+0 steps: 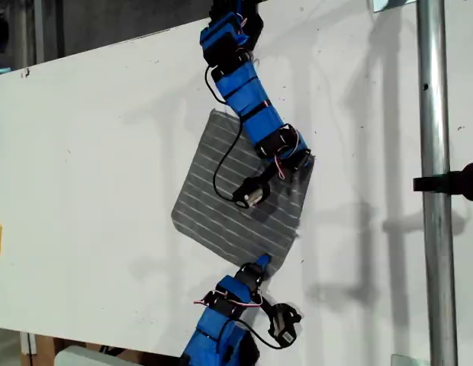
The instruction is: Grasp corners of a towel and fold twice.
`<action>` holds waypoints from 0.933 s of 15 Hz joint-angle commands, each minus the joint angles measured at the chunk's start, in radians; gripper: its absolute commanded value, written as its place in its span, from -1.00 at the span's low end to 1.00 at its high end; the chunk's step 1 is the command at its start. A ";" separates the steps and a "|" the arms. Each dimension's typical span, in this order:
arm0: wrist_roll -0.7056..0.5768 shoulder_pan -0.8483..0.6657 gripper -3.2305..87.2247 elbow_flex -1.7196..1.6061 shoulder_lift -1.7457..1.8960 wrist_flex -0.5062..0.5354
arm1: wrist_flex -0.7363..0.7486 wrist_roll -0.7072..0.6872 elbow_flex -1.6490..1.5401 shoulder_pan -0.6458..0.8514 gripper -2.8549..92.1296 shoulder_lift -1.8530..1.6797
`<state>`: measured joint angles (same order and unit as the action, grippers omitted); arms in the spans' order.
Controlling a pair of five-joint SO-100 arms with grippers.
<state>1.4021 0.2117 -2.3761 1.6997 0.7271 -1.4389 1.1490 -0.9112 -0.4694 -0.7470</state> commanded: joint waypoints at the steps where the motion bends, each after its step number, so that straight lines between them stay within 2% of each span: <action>1: 0.018 0.015 -0.99 -0.002 0.023 -0.034 | -0.032 0.012 0.005 -0.017 -0.95 -0.038; 5: 0.035 0.018 -0.99 0.052 0.100 0.028 | -0.029 0.014 0.005 -0.006 -0.95 -0.063; 9: -0.009 0.057 -0.99 0.396 0.075 0.207 | -0.025 0.017 0.005 -0.032 -0.95 -0.242; 11: -0.006 0.081 -0.99 0.638 0.034 0.347 | 0.026 0.000 0.005 -0.049 -0.95 -0.362; 14: -0.023 0.063 -0.99 0.747 -0.057 0.374 | 0.040 -0.012 -0.026 -0.040 -0.95 -0.419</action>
<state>1.3837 0.2807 -1.7073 1.6506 1.0922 -1.4189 1.1474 -0.9388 -0.5062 -1.0784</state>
